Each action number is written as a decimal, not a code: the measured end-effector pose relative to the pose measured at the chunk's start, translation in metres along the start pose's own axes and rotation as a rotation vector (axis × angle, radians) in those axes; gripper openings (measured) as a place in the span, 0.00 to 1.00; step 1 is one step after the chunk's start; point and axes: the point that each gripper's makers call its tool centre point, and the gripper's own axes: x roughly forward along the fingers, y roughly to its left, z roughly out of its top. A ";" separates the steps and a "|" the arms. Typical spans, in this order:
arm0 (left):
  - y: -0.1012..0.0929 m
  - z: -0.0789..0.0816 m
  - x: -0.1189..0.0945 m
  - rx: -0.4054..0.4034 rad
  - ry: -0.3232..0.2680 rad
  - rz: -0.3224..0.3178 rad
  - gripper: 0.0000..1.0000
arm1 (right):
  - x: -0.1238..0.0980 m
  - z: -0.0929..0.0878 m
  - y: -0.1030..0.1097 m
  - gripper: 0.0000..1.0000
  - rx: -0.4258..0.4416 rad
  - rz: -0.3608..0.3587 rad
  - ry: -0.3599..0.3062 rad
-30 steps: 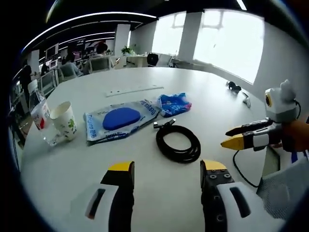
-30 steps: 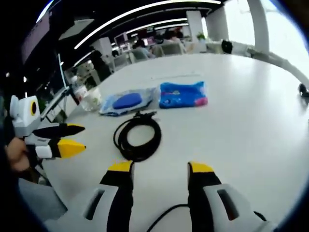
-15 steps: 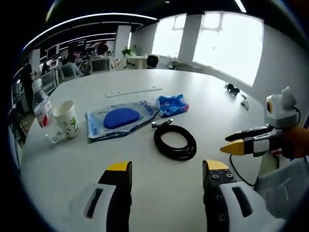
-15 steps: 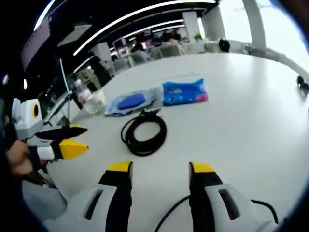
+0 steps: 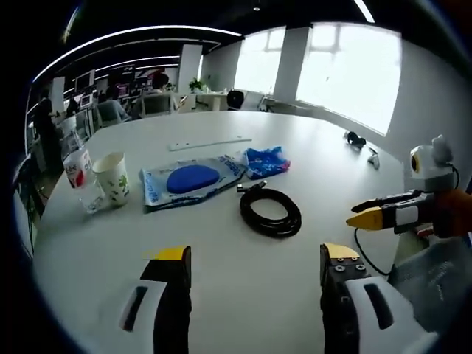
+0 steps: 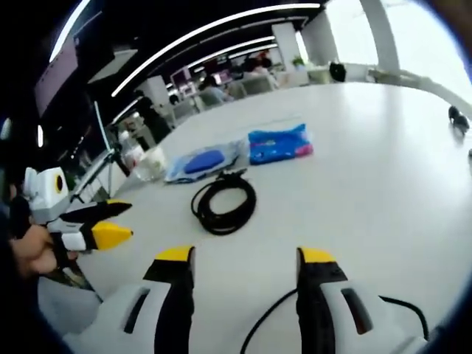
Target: Arrange the tabletop items into an orderly group along one side of the table until the central work area is clear of visible clutter.
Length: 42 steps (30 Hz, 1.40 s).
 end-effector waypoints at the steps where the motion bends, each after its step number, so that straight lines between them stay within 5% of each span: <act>1: 0.001 0.000 -0.001 0.004 -0.002 0.003 0.70 | 0.000 -0.001 0.000 0.53 -0.005 -0.001 0.002; 28: 0.018 -0.013 -0.036 -0.007 -0.025 0.033 0.88 | -0.023 0.004 0.015 0.60 -0.084 0.043 -0.030; 42: 0.030 -0.027 -0.063 -0.039 -0.036 0.078 0.98 | -0.038 0.017 0.032 0.76 -0.100 0.071 -0.079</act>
